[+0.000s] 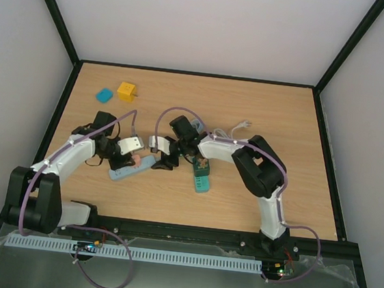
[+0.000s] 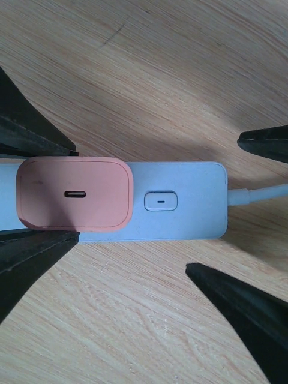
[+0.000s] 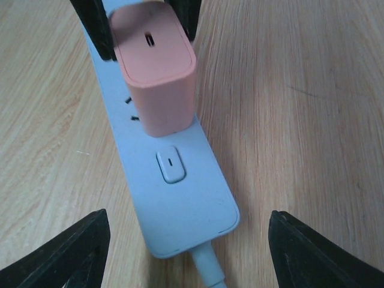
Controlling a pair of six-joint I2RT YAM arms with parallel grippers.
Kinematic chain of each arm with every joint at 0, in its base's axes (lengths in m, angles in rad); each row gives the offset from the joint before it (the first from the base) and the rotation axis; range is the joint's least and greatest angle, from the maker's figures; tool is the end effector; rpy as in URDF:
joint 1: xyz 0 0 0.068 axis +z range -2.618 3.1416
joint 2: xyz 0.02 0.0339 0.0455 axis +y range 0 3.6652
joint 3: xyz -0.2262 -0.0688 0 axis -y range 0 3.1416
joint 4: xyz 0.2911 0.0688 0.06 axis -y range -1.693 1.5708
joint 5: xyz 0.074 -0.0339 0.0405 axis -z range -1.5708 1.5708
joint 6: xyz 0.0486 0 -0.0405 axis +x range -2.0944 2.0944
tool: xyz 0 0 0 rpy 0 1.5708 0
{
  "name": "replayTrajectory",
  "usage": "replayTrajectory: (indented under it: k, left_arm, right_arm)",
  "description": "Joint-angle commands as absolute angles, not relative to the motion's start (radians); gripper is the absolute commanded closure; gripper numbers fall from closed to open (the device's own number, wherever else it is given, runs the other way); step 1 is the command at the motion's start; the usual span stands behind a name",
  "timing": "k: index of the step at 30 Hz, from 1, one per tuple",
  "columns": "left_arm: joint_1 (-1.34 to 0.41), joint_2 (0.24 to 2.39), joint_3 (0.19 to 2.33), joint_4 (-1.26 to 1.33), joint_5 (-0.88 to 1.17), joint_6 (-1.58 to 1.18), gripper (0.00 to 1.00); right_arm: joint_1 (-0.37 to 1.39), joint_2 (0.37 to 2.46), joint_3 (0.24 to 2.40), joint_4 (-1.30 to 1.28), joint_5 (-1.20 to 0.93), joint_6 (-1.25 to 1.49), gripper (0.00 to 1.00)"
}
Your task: Pull the plug off the socket
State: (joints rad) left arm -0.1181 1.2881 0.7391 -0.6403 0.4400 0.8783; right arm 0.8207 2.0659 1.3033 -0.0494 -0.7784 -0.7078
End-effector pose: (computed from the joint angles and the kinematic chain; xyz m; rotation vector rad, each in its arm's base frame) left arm 0.2761 -0.0536 0.1205 1.3447 2.2364 -0.3546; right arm 0.2846 0.3555 0.0760 -1.8278 1.3736 0.9747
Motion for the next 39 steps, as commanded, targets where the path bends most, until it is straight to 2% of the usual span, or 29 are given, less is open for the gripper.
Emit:
replayTrajectory:
  k: [1, 9, 16, 34, 39]
  left_arm:
    - [-0.102, 1.274, 0.729, -0.683, 0.494, 0.944, 0.83]
    - [-0.082, 1.287, 0.733, -0.685, 0.522, 0.980, 0.83]
    - [-0.075, 1.291, 0.738, -0.676, 0.551, 0.985, 0.83]
    - [-0.074, 1.232, 0.758, -0.691, 0.643, 0.978, 0.84]
    - [-0.065, 1.223, 0.762, -0.702, 0.687, 0.983, 0.85]
  right_arm:
    - [0.829, 2.112, 1.348, -0.069, -0.793, -0.744, 0.30]
    - [0.845, 2.145, 1.363, -0.059, -0.814, -0.744, 0.34]
    - [0.852, 2.176, 1.398, -0.079, -0.835, -0.741, 0.42]
    - [0.852, 2.176, 1.349, -0.071, -0.811, -0.735, 0.77]
    - [0.852, 2.174, 1.342, -0.084, -0.794, -0.741, 0.82]
